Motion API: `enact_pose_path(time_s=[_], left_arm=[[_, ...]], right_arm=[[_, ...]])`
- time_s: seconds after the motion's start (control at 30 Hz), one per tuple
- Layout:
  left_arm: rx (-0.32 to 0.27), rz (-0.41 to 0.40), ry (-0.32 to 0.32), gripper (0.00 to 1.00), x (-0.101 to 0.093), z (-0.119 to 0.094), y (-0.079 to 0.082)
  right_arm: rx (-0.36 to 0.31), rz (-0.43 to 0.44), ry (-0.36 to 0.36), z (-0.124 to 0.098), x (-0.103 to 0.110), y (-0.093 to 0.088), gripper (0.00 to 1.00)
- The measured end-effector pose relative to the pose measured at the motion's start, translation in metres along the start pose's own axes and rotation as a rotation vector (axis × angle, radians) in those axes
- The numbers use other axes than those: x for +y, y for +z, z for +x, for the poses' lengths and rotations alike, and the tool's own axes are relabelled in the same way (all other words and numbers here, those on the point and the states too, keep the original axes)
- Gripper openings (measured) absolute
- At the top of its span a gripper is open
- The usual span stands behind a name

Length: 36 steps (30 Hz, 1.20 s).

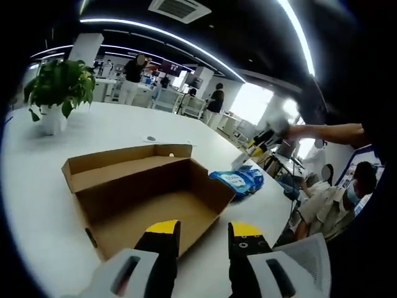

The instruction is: Operate the shoe box by opening the lid, removing the specified soft item, and placing it in the target area until the item is outside and the box remains undamaged.

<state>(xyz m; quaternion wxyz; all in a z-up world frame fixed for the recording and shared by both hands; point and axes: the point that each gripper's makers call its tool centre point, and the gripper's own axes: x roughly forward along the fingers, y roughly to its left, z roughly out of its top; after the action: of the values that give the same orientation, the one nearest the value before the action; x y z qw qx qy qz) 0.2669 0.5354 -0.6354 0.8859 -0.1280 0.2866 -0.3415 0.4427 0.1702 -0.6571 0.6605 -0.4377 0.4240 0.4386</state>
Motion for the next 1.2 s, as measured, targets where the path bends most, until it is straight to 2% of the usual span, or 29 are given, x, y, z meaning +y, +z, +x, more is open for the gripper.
enact_pose_path(time_s=[0.17,0.3,0.43,0.8,0.93,1.07,1.2], left_arm=[[-0.005,-0.005,0.015,0.31,0.006,-0.004,0.002],[-0.006,-0.013,0.025,0.31,0.009,-0.007,0.001],[-0.003,-0.019,0.034,0.31,0.012,-0.009,-0.001],[0.005,-0.037,0.042,0.31,0.015,-0.009,-0.005],[0.006,-0.039,0.043,0.31,0.014,-0.008,-0.005],[0.004,-0.043,0.044,0.31,0.014,-0.007,-0.005],[0.006,-0.043,0.043,0.31,0.014,-0.005,-0.005]], right_arm=[[0.016,-0.010,0.014,0.011,-0.008,0.001,0.18],[0.055,-0.050,0.014,0.019,-0.013,-0.001,0.18],[0.097,-0.106,0.028,0.027,-0.012,-0.003,0.18],[0.169,-0.176,0.069,0.046,-0.006,-0.009,0.18],[0.176,-0.185,0.069,0.049,-0.009,-0.008,0.19],[0.163,-0.140,0.077,0.051,-0.015,-0.004,0.19],[0.170,-0.157,0.091,0.053,-0.015,-0.004,0.19]])
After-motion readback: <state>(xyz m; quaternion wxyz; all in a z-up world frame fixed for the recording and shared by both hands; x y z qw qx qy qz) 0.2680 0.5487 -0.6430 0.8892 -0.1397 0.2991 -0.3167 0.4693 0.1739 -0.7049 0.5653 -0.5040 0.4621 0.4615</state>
